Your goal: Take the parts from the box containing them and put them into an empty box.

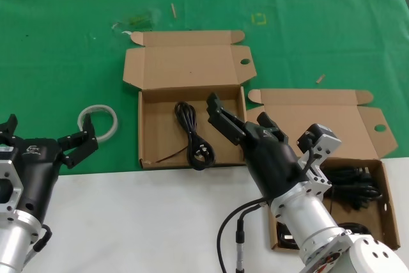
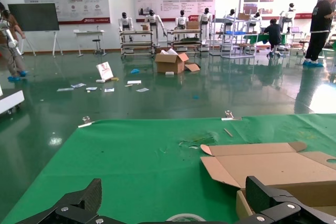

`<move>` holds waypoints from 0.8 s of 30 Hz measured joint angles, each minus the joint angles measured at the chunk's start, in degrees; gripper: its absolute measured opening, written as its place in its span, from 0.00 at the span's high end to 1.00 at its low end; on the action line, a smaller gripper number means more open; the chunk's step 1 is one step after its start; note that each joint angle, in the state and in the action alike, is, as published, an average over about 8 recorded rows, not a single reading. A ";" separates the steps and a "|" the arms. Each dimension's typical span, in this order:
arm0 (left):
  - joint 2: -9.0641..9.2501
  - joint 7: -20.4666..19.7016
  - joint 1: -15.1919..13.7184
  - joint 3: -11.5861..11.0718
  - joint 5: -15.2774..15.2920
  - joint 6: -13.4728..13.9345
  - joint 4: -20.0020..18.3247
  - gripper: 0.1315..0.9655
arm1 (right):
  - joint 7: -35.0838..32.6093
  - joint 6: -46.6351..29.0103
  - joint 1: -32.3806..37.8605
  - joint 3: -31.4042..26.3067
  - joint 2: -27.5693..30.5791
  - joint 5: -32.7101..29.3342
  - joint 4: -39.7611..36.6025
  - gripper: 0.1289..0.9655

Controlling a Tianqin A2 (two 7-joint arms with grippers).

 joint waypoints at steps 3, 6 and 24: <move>0.00 0.00 0.00 0.00 0.00 0.00 0.00 0.00 | 0.00 0.00 0.00 0.00 0.00 0.00 0.00 0.00; 0.00 0.00 0.00 0.00 0.00 0.00 0.00 0.00 | -0.01 -0.02 -0.02 0.06 0.00 -0.07 0.01 0.00; 0.00 0.00 0.00 0.00 0.00 0.00 0.00 0.00 | -1.26 -1.13 -1.39 3.87 0.00 -4.75 0.63 0.00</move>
